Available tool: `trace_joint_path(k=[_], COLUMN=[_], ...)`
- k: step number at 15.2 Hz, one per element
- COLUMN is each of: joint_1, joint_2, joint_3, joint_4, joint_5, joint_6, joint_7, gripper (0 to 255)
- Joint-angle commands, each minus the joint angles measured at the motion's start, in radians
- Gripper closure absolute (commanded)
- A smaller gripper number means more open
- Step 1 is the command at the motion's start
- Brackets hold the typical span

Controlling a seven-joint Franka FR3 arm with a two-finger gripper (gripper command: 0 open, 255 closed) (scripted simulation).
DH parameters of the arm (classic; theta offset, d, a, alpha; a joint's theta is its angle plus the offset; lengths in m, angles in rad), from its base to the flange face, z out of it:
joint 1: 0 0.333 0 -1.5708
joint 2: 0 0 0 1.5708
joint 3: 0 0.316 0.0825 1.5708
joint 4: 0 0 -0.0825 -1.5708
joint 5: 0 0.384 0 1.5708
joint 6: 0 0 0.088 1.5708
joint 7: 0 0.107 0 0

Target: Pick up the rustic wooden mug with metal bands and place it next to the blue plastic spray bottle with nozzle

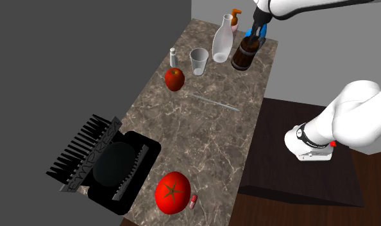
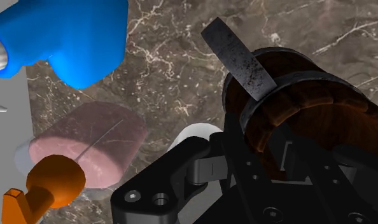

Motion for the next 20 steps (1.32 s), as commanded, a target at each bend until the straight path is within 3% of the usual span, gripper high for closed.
trace_joint_path(k=[1,8,16,17,20], joint_1=[0.000,0.002,0.002,0.002,0.002], joint_2=[0.010,0.063,0.063,0.063,0.063], joint_3=[-0.003,-0.016,-0.016,-0.016,-0.016], joint_4=[-0.018,-0.078,-0.078,-0.078,-0.078], joint_5=[0.002,0.015,0.015,0.015,0.015], joint_6=[0.030,0.140,0.140,0.140,0.140], joint_7=[-0.001,-0.012,-0.012,-0.012,-0.011], gripper=[255,255,255,0,0])
